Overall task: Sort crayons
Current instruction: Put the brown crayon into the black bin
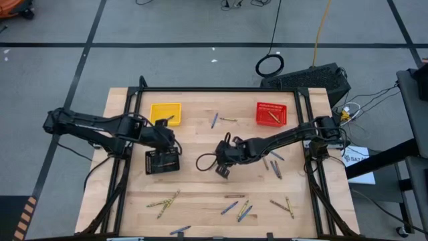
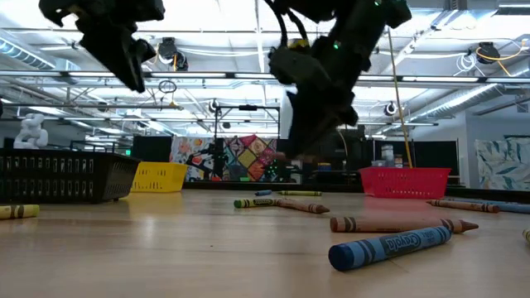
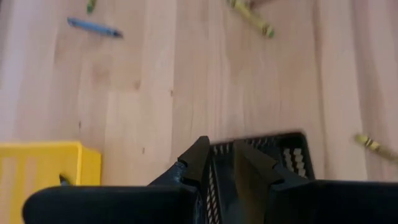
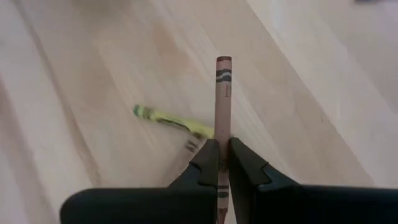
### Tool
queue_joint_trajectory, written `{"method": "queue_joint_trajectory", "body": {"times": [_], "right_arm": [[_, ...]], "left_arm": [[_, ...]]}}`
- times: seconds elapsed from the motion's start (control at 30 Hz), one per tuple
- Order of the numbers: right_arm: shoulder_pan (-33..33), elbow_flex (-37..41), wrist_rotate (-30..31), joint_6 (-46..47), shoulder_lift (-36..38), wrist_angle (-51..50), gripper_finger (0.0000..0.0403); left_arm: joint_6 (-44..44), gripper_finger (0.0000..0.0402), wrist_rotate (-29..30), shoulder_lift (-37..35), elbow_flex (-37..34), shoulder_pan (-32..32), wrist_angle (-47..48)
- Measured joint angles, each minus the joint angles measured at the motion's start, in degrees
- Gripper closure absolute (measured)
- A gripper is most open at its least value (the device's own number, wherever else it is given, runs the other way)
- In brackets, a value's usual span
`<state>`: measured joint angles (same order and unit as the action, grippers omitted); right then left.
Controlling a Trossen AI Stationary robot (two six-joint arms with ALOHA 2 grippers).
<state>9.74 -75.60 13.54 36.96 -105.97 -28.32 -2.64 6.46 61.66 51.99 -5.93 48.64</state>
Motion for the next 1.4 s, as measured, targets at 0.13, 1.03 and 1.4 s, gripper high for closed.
{"method": "queue_joint_trajectory", "body": {"times": [0.13, 1.03, 1.4], "right_arm": [[0.02, -2.44, 0.14, -3.84, 0.85, 0.48, 0.0403], [1.24, -4.80, 6.11, -12.21, 7.72, 5.06, 0.0403], [1.16, -4.80, 5.73, -24.18, 7.69, 21.09, 0.0403]], "left_arm": [[-0.04, 0.0333, -0.02, -0.73, 0.00, -0.09, -4.67], [-0.08, 0.0333, 6.62, -3.75, -1.05, -0.11, -9.24], [-1.63, 0.0333, -2.41, -11.16, -1.07, -0.22, -20.19]]}}
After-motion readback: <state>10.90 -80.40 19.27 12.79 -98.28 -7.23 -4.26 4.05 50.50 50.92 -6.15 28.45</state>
